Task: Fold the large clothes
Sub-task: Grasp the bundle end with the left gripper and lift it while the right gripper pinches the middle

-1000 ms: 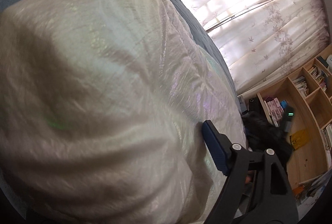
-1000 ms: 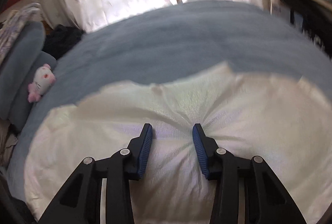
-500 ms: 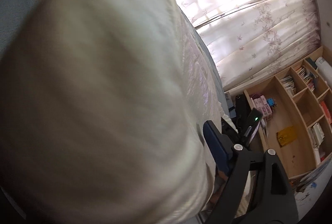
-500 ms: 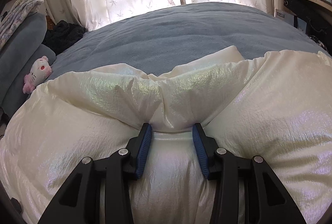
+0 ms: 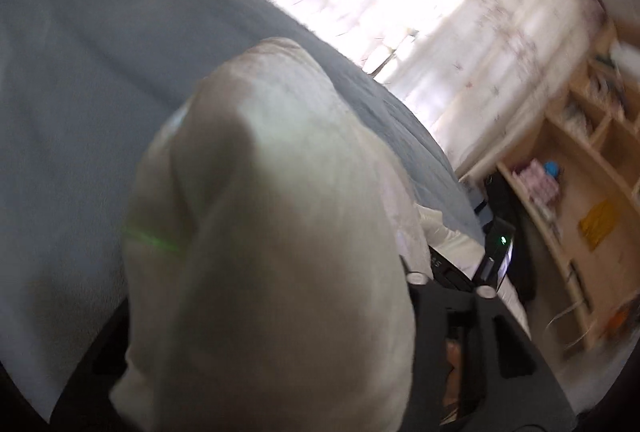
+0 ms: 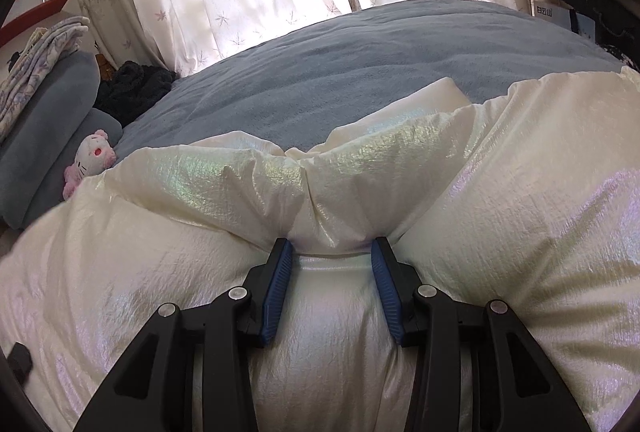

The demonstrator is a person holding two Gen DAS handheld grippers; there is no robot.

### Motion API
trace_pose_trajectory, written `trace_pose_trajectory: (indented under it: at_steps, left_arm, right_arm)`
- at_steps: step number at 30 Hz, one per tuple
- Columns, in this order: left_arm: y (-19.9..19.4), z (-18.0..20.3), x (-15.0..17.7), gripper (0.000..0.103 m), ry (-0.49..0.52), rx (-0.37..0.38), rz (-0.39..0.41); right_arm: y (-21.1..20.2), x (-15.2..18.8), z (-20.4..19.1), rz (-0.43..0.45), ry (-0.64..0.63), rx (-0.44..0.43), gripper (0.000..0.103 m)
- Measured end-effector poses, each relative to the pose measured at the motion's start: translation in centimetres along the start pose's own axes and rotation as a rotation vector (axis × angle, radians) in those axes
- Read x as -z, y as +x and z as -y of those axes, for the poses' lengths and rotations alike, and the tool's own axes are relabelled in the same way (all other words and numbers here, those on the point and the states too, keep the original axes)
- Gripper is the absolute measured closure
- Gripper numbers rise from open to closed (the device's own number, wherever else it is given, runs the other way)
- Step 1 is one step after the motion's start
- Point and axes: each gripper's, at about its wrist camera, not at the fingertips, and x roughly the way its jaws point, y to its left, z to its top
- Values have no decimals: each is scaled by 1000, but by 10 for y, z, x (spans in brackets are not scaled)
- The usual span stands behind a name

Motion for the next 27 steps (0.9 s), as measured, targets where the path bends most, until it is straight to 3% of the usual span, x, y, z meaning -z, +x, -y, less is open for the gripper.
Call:
trace_pose_trajectory:
  at_steps: [5, 10, 13, 19, 23, 27]
  left_arm:
    - [-16, 67, 3, 77, 278, 5, 92]
    - [-18, 137, 24, 78, 543, 45, 134]
    - [-23, 149, 39, 78, 636, 48, 132]
    - [-26, 176, 61, 78, 693, 20, 115]
    - [-39, 180, 64, 78, 714, -25, 124]
    - [-55, 202, 72, 78, 728, -32, 129]
  right_arm:
    - [2, -1, 7, 3, 7, -11, 60]
    - [4, -5, 15, 11, 27, -41, 60]
    - [4, -6, 20, 13, 41, -58, 60]
    - [7, -16, 29, -18, 54, -60, 60]
    - [3, -32, 32, -145, 44, -48, 60]
    - [-19, -52, 54, -277, 97, -142, 60]
